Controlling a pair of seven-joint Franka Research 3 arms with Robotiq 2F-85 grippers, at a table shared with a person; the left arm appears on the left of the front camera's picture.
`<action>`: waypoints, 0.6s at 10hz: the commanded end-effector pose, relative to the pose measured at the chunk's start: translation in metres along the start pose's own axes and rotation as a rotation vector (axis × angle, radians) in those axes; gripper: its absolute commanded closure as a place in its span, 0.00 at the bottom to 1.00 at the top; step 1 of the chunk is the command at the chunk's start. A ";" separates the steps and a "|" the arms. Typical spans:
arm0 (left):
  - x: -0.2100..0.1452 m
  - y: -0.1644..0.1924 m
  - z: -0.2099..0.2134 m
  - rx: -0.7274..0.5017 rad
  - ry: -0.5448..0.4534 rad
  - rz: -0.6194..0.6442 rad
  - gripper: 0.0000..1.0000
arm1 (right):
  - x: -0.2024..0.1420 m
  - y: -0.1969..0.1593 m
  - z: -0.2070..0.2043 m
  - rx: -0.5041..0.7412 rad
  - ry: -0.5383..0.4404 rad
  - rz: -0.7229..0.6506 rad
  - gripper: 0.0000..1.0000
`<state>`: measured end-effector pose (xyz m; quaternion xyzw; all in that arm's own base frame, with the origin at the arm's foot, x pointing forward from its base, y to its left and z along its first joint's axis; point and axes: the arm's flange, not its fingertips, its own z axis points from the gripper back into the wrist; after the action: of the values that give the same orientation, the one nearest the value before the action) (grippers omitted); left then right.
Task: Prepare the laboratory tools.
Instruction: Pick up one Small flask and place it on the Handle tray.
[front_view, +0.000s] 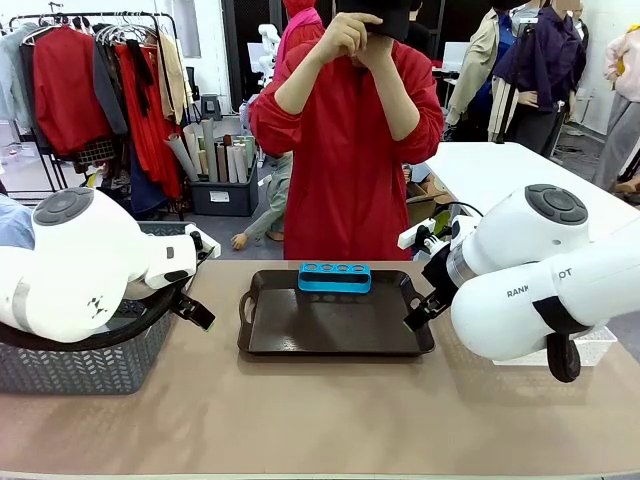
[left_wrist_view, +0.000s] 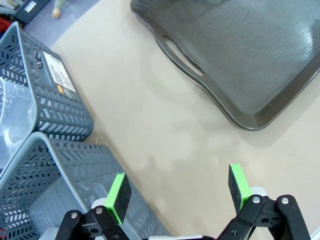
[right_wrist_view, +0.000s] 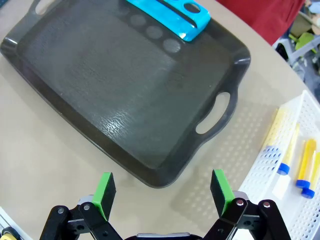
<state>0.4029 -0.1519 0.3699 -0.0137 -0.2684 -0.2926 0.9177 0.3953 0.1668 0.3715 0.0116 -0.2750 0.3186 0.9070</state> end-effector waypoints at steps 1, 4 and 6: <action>0.000 0.000 0.000 0.000 0.000 0.001 0.00 | 0.000 0.000 0.000 0.000 0.000 0.000 0.00; 0.000 0.000 0.000 0.000 0.000 0.001 0.00 | 0.000 0.000 0.000 0.000 0.000 0.000 0.00; 0.000 0.000 0.000 0.000 0.000 0.001 0.00 | 0.000 0.000 0.000 0.000 0.000 0.000 0.00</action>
<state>0.4029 -0.1520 0.3699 -0.0137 -0.2684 -0.2927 0.9177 0.3953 0.1668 0.3715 0.0116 -0.2750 0.3186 0.9070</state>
